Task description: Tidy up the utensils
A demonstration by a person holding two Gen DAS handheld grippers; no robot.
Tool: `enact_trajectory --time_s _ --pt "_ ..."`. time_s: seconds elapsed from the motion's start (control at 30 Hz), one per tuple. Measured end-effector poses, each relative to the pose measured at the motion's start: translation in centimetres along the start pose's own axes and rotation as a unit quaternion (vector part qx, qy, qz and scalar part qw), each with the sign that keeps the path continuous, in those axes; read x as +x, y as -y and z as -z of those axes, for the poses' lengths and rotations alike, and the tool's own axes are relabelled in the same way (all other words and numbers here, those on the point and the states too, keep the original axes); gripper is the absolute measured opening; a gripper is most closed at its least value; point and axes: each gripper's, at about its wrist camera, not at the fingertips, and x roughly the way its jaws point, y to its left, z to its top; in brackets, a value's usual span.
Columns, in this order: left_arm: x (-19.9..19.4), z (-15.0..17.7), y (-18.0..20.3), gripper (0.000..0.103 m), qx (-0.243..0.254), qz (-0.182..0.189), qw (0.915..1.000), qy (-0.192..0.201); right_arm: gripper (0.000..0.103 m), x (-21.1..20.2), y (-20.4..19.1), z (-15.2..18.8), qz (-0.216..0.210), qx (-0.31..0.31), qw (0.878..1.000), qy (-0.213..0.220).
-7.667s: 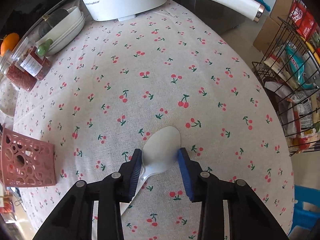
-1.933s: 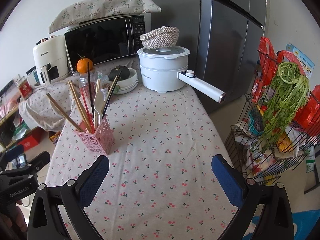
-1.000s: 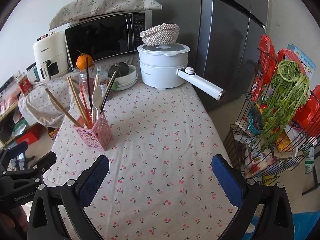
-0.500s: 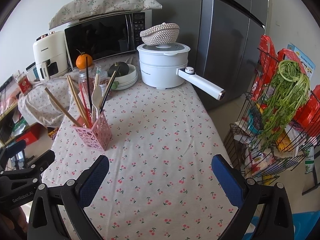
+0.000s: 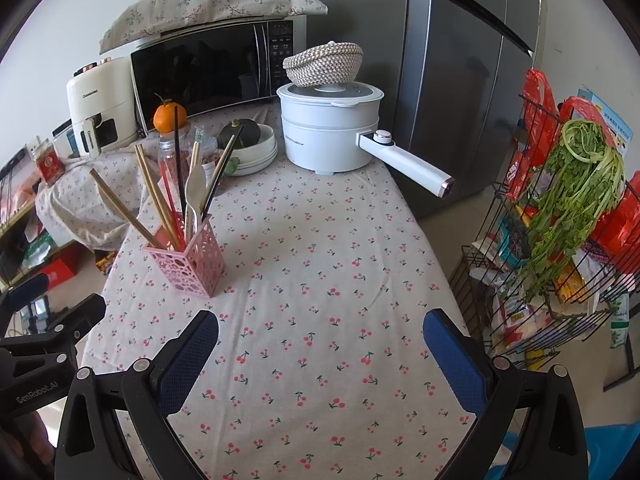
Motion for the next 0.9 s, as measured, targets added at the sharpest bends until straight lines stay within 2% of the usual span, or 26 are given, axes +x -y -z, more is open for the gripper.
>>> enact_trajectory --time_s 0.9 --pt "-0.13 -0.1 0.28 0.102 0.006 0.0 1.0 0.0 0.103 0.66 -0.13 0.34 -0.002 -0.002 1.0 -0.01"
